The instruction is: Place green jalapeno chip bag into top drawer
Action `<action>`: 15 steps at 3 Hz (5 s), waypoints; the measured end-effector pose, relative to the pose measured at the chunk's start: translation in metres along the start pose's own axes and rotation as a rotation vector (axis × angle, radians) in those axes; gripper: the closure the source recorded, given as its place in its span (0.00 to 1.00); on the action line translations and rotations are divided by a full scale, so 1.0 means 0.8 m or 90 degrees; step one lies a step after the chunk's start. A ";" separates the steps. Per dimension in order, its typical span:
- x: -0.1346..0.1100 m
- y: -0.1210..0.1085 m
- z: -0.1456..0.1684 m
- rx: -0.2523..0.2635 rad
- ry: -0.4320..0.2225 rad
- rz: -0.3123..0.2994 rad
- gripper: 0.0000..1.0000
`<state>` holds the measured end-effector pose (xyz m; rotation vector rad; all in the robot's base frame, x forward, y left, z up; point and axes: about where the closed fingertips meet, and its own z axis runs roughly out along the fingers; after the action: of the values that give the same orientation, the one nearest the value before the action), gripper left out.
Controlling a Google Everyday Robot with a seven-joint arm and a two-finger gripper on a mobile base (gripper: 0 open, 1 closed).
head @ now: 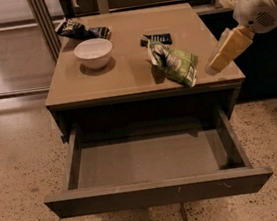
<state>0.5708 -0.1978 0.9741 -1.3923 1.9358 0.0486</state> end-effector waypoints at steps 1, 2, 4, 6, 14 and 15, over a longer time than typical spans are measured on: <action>-0.024 -0.034 0.049 -0.002 -0.098 0.014 0.00; -0.038 -0.047 0.099 -0.030 -0.151 0.032 0.00; -0.037 -0.039 0.178 -0.093 -0.161 0.060 0.00; -0.018 -0.026 0.222 -0.129 -0.128 0.079 0.00; -0.014 0.096 0.168 -0.350 -0.173 -0.055 1.00; -0.004 0.148 0.127 -0.433 -0.178 -0.070 1.00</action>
Offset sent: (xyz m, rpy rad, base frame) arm 0.1167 0.0646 -0.0455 0.3417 -0.0220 0.1167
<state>0.5271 -0.1032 0.8579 -1.7963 1.6641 0.8706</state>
